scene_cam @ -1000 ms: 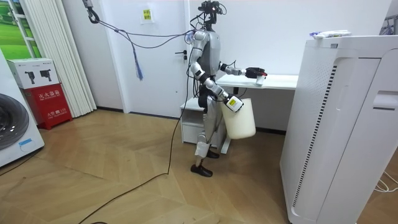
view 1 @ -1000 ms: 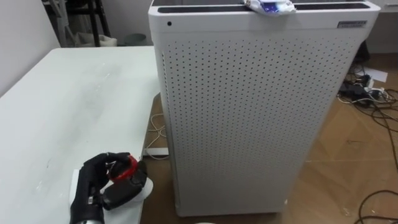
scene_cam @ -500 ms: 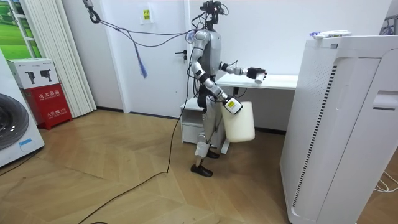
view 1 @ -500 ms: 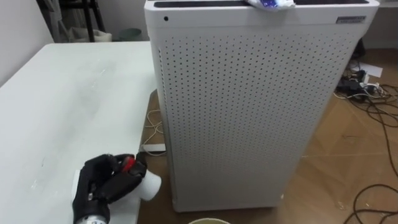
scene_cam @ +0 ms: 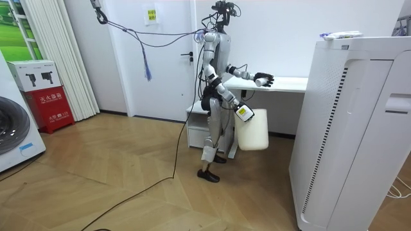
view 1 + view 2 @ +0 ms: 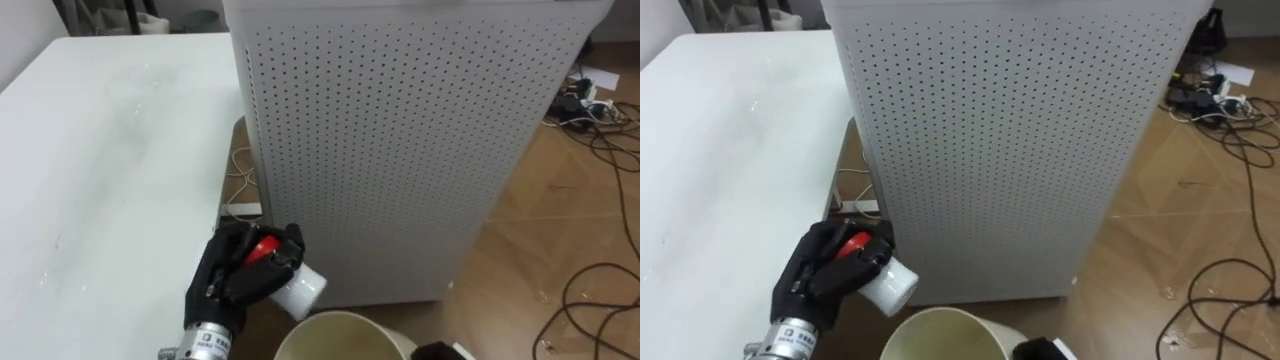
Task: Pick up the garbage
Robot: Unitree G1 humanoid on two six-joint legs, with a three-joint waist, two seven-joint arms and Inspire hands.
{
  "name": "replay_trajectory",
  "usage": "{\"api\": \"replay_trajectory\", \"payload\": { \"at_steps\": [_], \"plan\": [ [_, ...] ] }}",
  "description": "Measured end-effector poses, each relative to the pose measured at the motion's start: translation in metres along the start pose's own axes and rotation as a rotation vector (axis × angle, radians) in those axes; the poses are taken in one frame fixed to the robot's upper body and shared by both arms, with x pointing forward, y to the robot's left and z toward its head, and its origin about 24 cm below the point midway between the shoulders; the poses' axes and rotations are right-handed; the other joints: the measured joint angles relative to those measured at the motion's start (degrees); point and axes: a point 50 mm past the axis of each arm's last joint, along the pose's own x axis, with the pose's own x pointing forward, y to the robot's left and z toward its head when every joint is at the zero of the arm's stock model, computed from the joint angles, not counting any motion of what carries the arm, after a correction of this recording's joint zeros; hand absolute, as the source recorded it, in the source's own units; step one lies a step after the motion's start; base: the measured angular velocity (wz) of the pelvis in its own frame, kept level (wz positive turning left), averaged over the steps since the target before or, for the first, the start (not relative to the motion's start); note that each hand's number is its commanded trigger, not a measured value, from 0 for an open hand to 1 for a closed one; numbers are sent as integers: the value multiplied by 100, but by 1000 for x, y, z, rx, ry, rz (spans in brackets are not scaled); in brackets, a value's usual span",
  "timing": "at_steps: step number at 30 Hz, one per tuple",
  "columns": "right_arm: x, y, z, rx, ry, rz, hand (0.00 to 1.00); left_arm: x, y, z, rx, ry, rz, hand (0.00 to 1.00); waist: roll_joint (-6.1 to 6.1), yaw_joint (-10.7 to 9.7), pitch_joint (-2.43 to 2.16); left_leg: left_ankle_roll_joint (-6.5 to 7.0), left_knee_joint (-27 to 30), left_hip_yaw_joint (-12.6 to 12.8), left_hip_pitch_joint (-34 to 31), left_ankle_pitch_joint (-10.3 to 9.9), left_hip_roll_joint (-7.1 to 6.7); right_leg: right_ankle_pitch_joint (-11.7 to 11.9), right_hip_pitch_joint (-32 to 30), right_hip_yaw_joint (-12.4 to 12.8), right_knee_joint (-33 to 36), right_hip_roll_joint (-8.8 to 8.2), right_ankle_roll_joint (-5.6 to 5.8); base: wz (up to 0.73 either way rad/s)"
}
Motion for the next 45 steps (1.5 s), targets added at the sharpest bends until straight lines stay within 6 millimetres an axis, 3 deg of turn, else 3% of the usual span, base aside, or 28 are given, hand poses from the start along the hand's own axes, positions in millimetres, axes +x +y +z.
{"api": "replay_trajectory", "payload": {
  "at_steps": [4,15,24,45],
  "plan": [
    [2,-1,5,-6,-14,-13,100,0,-4,-5,-27,27,-38,100,67,11,37,1,-6,73,-44,0,5,0,-119,84,74,11,0,-10],
    [14,-2,20,-40,-26,-35,100,6,5,-22,-61,109,-23,100,73,-15,41,1,130,144,-427,-2,52,25,-490,123,119,41,-38,-3],
    [19,-7,23,-26,-15,-56,100,10,1,-32,-54,156,-38,100,135,3,97,1,191,210,-554,-2,65,27,-694,141,280,42,-41,-4],
    [21,-8,23,21,-6,-49,100,2,-3,-52,-32,247,-94,100,96,-104,114,1,266,299,-716,-2,71,27,-915,99,443,27,-42,-1]
  ]
}}
